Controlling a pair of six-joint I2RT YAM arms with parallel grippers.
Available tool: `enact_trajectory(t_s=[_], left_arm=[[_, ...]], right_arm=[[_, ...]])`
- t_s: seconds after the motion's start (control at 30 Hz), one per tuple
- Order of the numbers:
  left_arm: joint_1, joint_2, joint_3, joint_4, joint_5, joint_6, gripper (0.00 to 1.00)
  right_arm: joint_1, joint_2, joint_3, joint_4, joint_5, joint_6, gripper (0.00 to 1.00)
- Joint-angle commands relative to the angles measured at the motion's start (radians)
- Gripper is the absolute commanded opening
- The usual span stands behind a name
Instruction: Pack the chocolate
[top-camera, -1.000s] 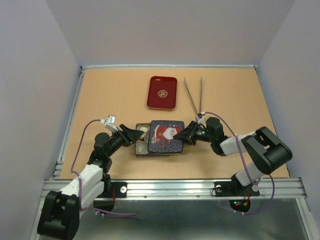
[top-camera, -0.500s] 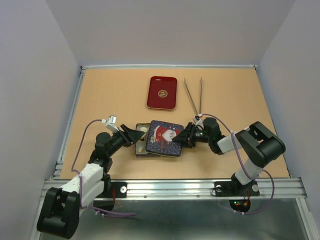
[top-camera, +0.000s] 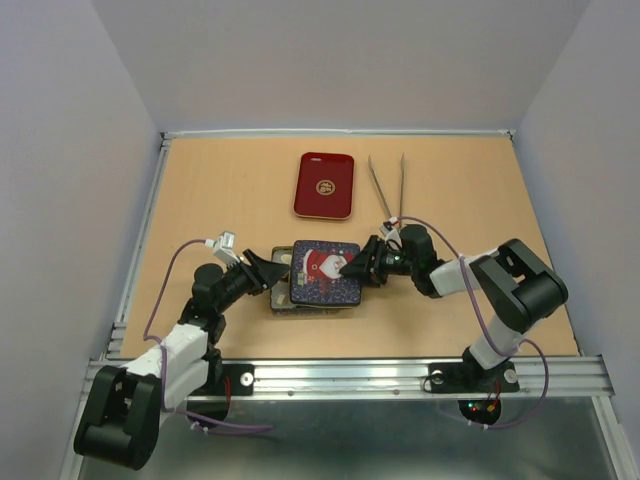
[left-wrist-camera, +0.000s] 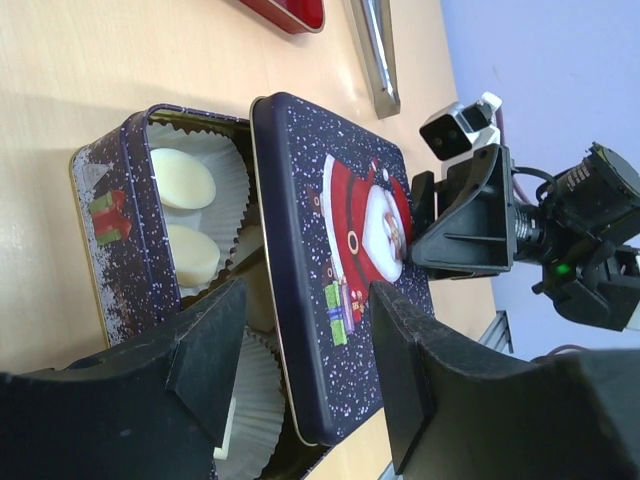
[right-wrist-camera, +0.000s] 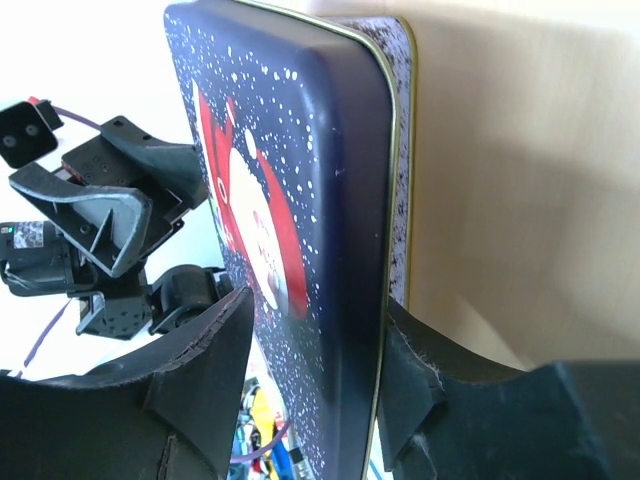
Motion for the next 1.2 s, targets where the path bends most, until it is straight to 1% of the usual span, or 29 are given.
enact_trajectory(t_s=[0.0,0.27,0.6,1.0,1.17], left_arm=[[-0.006,-0.005,-0.019,0.051,-0.004,0.022,0.63],[-0.008,-0.057,-0.033,0.024,-0.042,0.022,0.63],[-0.009,-0.132,-0.024,-0.139,-0.160,0.050,0.63],[-0.009,-0.139,-0.027,-0.206,-0.231,0.068,0.65],[-0.014,-0.126,-0.024,-0.210,-0.229,0.071,0.65]], right_arm=[[0.002,0.019,0.056,-0.037,-0.013,-0.052,0.54],[0.013,0.037,0.066,-0.053,-0.015,-0.064,0.54],[0.035,0.045,0.103,-0.058,-0.010,-0.062,0.54],[0.047,0.054,0.120,-0.064,-0.003,-0.055,0.54],[0.053,0.057,0.131,-0.067,-0.001,-0.055,0.55]])
